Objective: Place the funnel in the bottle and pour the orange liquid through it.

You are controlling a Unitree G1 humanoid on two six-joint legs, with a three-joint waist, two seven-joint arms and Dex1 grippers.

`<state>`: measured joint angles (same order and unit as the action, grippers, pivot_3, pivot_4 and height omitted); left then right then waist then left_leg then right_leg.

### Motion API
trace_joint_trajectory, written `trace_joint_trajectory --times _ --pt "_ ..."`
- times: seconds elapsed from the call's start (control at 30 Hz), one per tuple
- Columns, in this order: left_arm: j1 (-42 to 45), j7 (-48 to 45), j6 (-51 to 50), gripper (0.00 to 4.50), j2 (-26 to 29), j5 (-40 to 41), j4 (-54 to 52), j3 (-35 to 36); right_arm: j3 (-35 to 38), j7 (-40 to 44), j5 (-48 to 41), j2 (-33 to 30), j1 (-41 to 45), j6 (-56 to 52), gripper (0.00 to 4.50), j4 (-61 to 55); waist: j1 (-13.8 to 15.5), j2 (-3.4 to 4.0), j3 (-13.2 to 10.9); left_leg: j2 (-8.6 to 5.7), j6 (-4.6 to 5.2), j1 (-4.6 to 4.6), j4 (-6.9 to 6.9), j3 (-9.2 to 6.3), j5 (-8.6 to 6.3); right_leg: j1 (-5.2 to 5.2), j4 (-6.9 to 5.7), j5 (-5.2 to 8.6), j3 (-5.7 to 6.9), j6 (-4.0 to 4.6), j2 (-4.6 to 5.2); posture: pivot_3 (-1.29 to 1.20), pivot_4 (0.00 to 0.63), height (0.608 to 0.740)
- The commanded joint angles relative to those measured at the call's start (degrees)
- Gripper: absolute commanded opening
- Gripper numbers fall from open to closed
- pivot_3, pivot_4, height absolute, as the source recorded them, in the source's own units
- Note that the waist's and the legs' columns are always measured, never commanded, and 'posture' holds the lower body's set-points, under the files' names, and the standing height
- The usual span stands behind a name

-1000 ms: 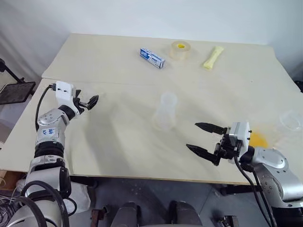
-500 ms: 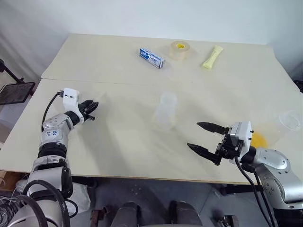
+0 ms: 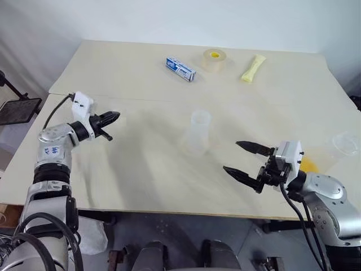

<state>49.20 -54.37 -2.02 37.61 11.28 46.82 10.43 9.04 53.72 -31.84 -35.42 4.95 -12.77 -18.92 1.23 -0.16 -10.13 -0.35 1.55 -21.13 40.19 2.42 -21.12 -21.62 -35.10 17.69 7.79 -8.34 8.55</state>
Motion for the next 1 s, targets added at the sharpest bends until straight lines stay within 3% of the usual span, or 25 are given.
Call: trace_joint_trajectory --times 0.03,0.4,0.67,1.0 --pt "3.4 -10.2 0.3 0.02 2.2 3.4 -8.7 -1.5 1.8 -0.3 -0.7 -0.3 1.4 1.1 4.5 -0.9 0.1 0.0 0.0 -0.01 0.0 0.01 0.01 0.01 0.0 0.0 -0.02 0.0 0.0 0.0 0.0 0.0 0.15 0.74" --pt "17.7 -25.3 4.4 0.02 1.9 1.8 -5.7 -7.8 3.0 -0.8 -2.6 -0.7 2.8 -0.5 4.5 -1.9 0.1 0.0 0.0 -0.01 0.0 -0.02 -0.01 0.14 0.0 0.0 -0.01 0.0 0.01 0.0 -0.02 0.0 0.15 0.74" --pt "29.8 -36.4 12.0 0.02 -1.9 -0.9 6.2 -12.7 4.0 -3.3 -6.1 1.0 2.8 -2.1 4.5 -3.9 0.0 -0.01 0.0 0.0 0.0 -0.04 -0.01 0.22 0.0 -0.01 0.03 0.0 0.02 0.0 -0.01 0.0 0.15 0.74" --pt "37.5 -38.1 22.6 0.02 -7.5 -4.6 17.1 -20.7 3.5 -6.0 -6.0 2.5 -1.0 -2.0 4.5 -7.5 0.1 -0.05 0.0 -0.02 0.03 -0.1 -0.01 0.26 0.0 -0.06 0.06 0.0 0.02 0.0 -0.01 0.0 0.15 0.74"
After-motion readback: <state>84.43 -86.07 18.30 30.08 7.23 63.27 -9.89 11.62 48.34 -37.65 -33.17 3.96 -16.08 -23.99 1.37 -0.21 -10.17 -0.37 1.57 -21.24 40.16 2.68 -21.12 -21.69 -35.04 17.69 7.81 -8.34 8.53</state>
